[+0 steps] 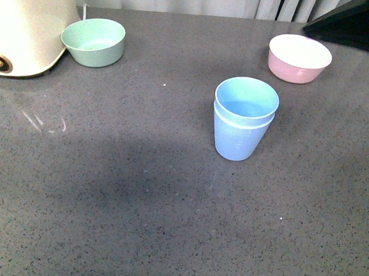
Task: Stack blue cups with both arms
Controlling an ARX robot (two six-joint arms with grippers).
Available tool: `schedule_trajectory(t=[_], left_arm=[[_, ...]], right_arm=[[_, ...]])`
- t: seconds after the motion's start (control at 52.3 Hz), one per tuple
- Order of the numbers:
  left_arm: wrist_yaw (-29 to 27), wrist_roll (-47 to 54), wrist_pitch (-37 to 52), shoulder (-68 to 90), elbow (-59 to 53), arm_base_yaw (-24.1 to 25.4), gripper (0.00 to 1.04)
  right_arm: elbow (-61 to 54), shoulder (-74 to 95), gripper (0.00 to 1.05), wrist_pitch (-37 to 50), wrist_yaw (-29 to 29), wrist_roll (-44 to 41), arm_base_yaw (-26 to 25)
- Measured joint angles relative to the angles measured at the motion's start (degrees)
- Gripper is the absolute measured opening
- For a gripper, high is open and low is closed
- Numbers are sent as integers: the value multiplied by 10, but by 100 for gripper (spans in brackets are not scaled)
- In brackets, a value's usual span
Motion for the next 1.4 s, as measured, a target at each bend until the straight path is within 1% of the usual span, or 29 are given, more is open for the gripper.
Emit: schedule_trajectory(t=[0.077, 0.134, 0.191, 0.306, 0.344, 0.383, 0.421, 0.459, 0.497, 0.516, 0.612, 0.67, 0.708, 0.842, 1.186, 1.396], left_arm=[[0, 0, 0, 0, 0, 0, 96], [0, 0, 0, 0, 0, 0, 96], [0, 0, 0, 0, 0, 0, 96], [0, 0, 0, 0, 0, 0, 96], [0, 0, 0, 0, 0, 0, 96], [0, 0, 0, 0, 0, 0, 96], [0, 0, 0, 0, 0, 0, 96], [0, 0, 0, 0, 0, 0, 96], [0, 0, 0, 0, 0, 0, 96], [0, 0, 0, 0, 0, 0, 96], [0, 0, 0, 0, 0, 0, 96], [0, 0, 0, 0, 0, 0, 96], [0, 0, 0, 0, 0, 0, 96], [0, 0, 0, 0, 0, 0, 96], [0, 0, 0, 0, 0, 0, 96], [0, 0, 0, 0, 0, 0, 96]], right_arm=[[-33, -43, 96, 31, 9, 23, -29], [-77, -93, 96, 59, 12, 57, -68], [-125, -151, 96, 81, 6, 113, -116], [-191, -245, 96, 108, 10, 221, -184], [-204, -263, 96, 111, 14, 249, -195], [-222, -270, 92, 153, 51, 278, -191], [-257, -279, 85, 238, 110, 311, -183], [-292, -288, 78, 311, 151, 348, -176], [-322, -297, 71, 361, 174, 370, -171], [-341, -305, 66, 385, 180, 381, -168], [-390, -342, 45, 410, 191, 404, -158], [-415, -362, 31, 412, 229, 412, -132], [-430, -374, 22, 412, 231, 414, -122], [-459, -407, 1, 412, 233, 415, -115], [-516, -499, 2, 374, 234, 416, -114], [-538, -566, 2, 330, 234, 417, -114]])
